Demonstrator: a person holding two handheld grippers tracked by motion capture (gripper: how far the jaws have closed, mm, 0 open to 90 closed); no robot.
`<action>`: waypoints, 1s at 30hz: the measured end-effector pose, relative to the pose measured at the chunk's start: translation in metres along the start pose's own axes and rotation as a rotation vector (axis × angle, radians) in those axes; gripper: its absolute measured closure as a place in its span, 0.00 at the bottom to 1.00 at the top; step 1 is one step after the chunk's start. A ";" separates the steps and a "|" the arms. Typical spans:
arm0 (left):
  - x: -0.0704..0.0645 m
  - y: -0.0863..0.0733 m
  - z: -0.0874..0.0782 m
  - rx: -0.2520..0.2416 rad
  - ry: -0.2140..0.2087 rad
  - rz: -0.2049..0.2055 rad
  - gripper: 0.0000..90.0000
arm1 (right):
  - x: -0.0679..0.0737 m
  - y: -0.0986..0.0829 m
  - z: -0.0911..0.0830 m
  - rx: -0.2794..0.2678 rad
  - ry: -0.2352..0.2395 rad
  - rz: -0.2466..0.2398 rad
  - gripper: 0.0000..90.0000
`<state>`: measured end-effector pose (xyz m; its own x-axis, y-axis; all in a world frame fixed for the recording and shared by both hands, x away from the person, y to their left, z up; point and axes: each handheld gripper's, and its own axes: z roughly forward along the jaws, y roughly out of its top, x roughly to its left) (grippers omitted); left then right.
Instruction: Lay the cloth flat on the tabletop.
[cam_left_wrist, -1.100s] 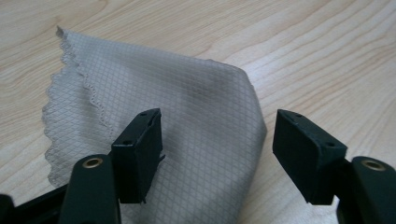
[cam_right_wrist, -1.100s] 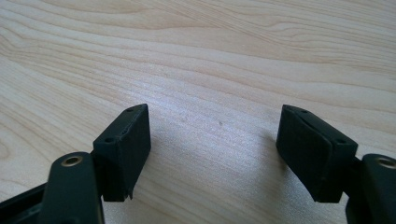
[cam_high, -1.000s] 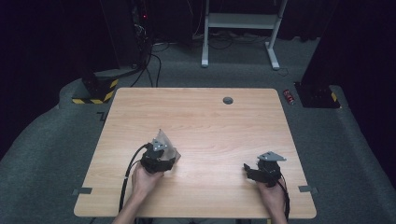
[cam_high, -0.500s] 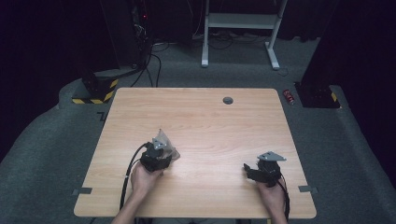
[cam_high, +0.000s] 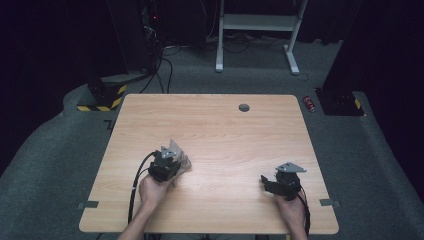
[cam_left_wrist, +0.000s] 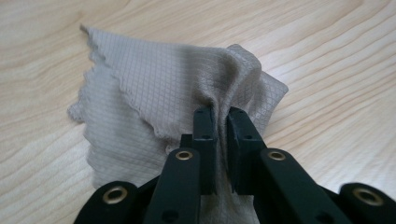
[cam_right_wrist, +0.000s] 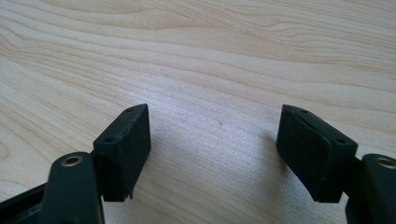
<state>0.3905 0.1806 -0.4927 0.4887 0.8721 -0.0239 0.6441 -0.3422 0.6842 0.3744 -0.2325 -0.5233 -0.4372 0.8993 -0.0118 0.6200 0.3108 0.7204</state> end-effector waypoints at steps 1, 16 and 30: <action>0.000 0.000 0.000 0.000 0.000 0.000 0.93 | 0.000 0.000 0.000 0.000 0.000 0.000 0.29; -0.030 0.035 -0.005 -0.070 -0.106 0.061 0.93 | 0.000 0.000 0.000 0.001 0.000 0.001 0.29; -0.051 0.056 0.010 -0.089 -0.203 0.058 0.93 | 0.000 0.000 0.000 0.000 0.000 -0.003 0.29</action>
<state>0.4074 0.1141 -0.4604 0.6375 0.7606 -0.1230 0.5617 -0.3495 0.7499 0.3745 -0.2327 -0.5233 -0.4393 0.8982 -0.0139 0.6186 0.3137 0.7204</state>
